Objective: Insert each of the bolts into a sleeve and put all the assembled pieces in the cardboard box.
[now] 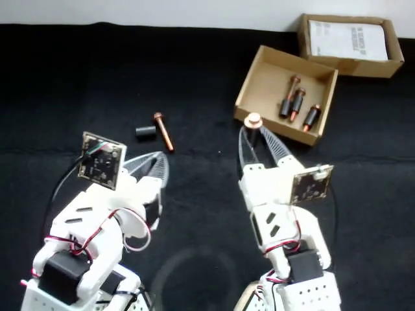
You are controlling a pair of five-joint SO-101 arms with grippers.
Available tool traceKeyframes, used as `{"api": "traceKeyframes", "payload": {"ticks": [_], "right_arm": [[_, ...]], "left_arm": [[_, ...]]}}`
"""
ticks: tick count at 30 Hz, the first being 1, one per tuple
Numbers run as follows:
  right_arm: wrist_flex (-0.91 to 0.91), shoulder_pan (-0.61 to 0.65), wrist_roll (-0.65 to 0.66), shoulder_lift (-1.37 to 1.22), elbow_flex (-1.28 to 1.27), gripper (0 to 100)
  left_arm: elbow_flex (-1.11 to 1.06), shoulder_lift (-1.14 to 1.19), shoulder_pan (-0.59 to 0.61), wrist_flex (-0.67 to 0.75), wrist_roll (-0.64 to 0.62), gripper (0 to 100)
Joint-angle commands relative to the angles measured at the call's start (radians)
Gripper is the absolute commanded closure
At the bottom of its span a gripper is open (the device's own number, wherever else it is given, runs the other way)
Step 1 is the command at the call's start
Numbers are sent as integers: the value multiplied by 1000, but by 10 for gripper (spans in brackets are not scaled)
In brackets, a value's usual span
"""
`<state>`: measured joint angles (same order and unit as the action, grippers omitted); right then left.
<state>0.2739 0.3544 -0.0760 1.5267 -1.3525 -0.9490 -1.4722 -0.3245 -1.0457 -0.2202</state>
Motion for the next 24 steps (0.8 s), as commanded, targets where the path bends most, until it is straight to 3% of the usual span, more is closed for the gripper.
{"api": "traceKeyframes", "payload": {"ticks": [1, 7, 13, 19, 24], "right_arm": [[71, -42, 12, -134, 283, 991], [82, -165, 9, -512, 633, 991], [85, -209, 5, -826, 889, 991], [97, -217, -172, -1058, 1004, 991], [232, -228, -258, -1276, 1171, 991]], "left_arm": [[-108, -94, 111, 74, 6, 977], [-348, -280, 249, 207, 6, 977], [-484, -340, 352, 226, 5, 977], [-588, -340, 421, 226, 6, 976], [-745, -338, 444, 279, 3, 976]]}}
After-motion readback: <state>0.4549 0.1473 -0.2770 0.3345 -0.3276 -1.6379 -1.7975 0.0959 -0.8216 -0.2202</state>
